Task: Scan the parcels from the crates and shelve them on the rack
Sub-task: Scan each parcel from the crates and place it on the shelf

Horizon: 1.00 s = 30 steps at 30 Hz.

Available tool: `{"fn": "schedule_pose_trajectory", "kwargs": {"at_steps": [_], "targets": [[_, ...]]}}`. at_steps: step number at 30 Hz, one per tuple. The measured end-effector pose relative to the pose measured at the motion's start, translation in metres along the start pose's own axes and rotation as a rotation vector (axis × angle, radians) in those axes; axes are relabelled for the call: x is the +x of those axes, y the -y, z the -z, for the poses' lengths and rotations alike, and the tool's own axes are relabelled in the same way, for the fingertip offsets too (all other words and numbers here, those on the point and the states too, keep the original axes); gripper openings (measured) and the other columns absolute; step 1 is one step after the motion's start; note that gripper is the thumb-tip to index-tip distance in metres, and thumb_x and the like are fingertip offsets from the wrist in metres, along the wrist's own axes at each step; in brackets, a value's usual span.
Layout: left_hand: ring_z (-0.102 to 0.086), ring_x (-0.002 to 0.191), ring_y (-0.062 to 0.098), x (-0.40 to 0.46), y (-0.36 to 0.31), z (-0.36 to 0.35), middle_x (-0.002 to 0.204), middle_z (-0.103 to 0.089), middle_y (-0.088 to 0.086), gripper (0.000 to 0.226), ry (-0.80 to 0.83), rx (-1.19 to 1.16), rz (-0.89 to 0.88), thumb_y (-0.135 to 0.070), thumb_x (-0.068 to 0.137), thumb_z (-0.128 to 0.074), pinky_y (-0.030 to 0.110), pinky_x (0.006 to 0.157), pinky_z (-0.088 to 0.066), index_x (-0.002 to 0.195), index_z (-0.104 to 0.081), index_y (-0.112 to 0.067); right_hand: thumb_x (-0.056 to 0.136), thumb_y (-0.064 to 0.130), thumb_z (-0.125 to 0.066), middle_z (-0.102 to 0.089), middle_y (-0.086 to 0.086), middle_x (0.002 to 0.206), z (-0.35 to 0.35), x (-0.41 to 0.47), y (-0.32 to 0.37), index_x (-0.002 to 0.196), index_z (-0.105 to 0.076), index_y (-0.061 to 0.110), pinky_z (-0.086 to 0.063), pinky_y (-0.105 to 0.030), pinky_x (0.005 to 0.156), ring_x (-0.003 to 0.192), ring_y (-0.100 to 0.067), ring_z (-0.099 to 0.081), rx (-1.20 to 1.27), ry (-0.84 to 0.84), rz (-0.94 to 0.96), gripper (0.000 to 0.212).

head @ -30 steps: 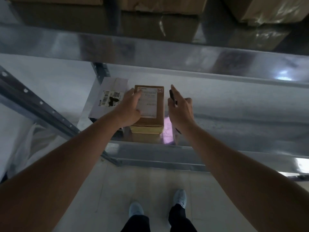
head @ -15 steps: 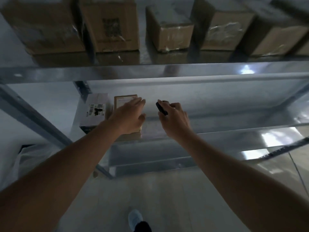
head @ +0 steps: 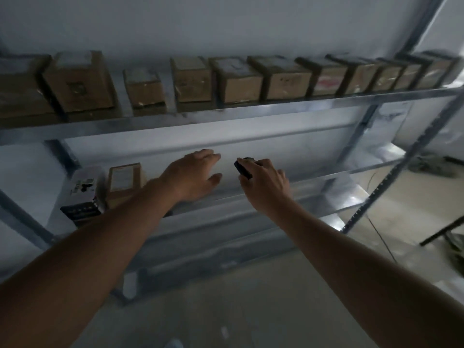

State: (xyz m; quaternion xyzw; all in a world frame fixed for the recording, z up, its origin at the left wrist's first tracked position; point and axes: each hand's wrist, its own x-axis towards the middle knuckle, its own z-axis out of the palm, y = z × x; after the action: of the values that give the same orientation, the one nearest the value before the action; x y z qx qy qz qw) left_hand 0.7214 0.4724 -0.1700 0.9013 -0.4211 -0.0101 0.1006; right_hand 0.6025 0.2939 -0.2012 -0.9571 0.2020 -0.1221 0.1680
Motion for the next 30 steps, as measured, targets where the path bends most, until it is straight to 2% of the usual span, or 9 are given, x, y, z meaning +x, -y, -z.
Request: {"fn": "schedule_pose_trajectory", "kwargs": {"at_steps": [10,13,19,23,30], "targets": [[-0.041,0.148,0.022,0.063,-0.211,-0.001,0.169,-0.033,-0.003,0.066,-0.021,-0.081,-0.286,-0.051,0.103,-0.054,0.042,0.118,-0.040,0.161,-0.039,-0.023,0.107,0.043,-0.050,-0.051,-0.008,0.146,0.120,-0.080,-0.160,0.154,-0.043,0.052,-0.044,-0.048,0.104,0.118,-0.043,-0.057,-0.002,-0.164,-0.236,0.048],[-0.044,0.146,0.024,0.094,-0.271,-0.008,0.166,-0.037,-0.002,0.063,-0.002,-0.096,-0.378,-0.047,0.103,-0.057,0.045,0.116,-0.042,0.159,-0.042,-0.021,0.106,0.042,-0.051,-0.053,-0.009,0.144,0.144,-0.092,-0.208,0.153,-0.046,0.051,-0.042,-0.045,0.100,0.116,-0.043,-0.059,0.000,-0.208,-0.311,0.048],[-0.050,0.141,0.027,0.179,-0.382,-0.037,0.161,-0.043,0.001,0.062,0.032,-0.116,-0.562,-0.047,0.102,-0.058,0.047,0.111,-0.046,0.157,-0.045,-0.021,0.106,0.045,-0.052,-0.052,-0.009,0.144,0.185,-0.097,-0.309,0.153,-0.045,0.054,-0.047,-0.049,0.099,0.113,-0.045,-0.056,-0.014,-0.287,-0.506,0.048],[-0.056,0.134,0.029,0.243,-0.456,-0.061,0.156,-0.050,0.002,0.058,0.058,-0.125,-0.700,-0.047,0.104,-0.056,0.048,0.106,-0.050,0.155,-0.045,-0.024,0.107,0.046,-0.052,-0.054,-0.010,0.142,0.208,-0.089,-0.376,0.155,-0.044,0.051,-0.050,-0.049,0.099,0.112,-0.044,-0.060,-0.056,-0.338,-0.621,0.050],[-0.053,0.138,0.025,0.333,-0.604,-0.098,0.156,-0.051,0.003,0.057,0.104,-0.127,-0.964,-0.044,0.104,-0.057,0.046,0.112,-0.047,0.155,-0.048,-0.021,0.107,0.044,-0.055,-0.057,-0.014,0.138,0.258,-0.089,-0.491,0.157,-0.047,0.045,-0.052,-0.049,0.096,0.112,-0.043,-0.062,-0.097,-0.458,-0.812,0.051]]}}
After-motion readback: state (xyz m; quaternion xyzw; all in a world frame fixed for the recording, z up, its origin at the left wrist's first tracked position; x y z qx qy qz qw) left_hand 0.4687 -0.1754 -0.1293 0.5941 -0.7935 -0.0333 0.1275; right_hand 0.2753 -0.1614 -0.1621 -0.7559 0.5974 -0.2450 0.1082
